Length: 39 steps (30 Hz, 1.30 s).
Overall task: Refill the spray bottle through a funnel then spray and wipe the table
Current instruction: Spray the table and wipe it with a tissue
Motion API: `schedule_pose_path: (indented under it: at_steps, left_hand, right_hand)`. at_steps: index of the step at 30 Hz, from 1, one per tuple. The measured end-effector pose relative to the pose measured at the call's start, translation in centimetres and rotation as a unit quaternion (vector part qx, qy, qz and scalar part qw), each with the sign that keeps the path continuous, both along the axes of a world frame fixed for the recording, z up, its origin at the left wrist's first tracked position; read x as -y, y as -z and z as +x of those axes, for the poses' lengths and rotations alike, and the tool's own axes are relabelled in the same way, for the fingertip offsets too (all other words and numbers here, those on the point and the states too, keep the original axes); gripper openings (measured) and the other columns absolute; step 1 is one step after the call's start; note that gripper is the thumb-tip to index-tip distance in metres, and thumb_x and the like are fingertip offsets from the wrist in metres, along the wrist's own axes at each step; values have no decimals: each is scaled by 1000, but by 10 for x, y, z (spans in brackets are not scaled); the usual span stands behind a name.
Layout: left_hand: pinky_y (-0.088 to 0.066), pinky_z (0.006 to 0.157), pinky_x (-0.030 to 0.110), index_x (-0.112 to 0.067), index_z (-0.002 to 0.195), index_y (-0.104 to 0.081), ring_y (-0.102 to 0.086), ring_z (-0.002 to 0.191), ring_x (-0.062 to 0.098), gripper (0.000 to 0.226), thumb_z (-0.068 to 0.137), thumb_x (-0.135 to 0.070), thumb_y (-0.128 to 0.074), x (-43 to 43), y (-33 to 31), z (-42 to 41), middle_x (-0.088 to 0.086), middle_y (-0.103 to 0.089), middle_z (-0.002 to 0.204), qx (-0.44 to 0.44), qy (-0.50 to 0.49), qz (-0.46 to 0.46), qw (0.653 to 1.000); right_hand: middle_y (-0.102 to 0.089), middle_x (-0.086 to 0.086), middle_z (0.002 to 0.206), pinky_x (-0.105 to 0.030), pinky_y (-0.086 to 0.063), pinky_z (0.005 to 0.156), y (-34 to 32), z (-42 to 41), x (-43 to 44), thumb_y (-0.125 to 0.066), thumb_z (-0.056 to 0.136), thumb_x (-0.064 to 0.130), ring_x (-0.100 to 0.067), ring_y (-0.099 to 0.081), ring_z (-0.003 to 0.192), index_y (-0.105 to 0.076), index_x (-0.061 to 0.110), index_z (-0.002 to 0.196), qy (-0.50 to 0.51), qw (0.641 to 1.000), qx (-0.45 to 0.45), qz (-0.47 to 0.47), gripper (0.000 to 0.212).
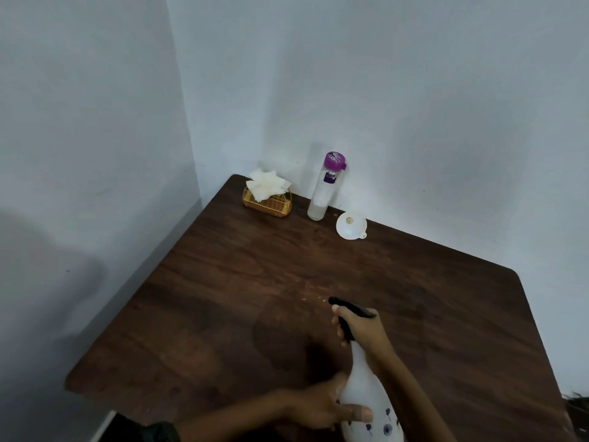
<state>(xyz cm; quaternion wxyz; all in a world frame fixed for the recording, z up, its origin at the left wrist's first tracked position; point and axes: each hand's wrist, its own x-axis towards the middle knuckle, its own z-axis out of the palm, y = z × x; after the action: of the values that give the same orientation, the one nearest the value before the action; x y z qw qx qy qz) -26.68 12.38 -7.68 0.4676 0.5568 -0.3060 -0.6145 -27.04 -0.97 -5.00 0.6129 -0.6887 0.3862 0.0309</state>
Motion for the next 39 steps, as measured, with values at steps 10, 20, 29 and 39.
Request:
schedule_pose_path:
  at_steps: [10,20,29,39]
  left_hand:
    - [-15,119,37,-26,150,7,-5,145,11,98,83,-52,-60,-1,0,-4,-8,4,158,60,-3,-3,998]
    - [-11,114,23,-21,149,11,8,142,7,92,90,-41,-57,2,-3,-7,-7,21,155,79,13,-18,997]
    - [-27,116,32,-25,150,-15,-31,138,7,76,90,-38,-59,11,-2,-9,-5,-27,154,30,35,-8,999]
    - [-26,116,29,-29,148,-21,-27,138,2,70,90,-33,-61,19,-3,-13,-9,-23,156,54,57,-31,996]
  right_hand:
    - [-62,-15,63,-31,-49,53,-2,-10,-4,-59,89,22,-22,-57,53,-67,-4,86,-10,1000,15,2,28]
    - [-66,-21,67,-32,-53,57,-4,-16,0,-59,89,26,-29,-62,57,-65,-10,86,-19,999,36,34,36]
    - [-68,-19,66,-47,-53,71,-6,-31,13,-59,89,18,-36,-64,65,-66,-4,87,73,993,71,68,23]
    - [-65,-25,66,-40,-53,64,-2,-53,25,-60,88,23,-33,-63,61,-65,-10,80,169,979,106,40,33]
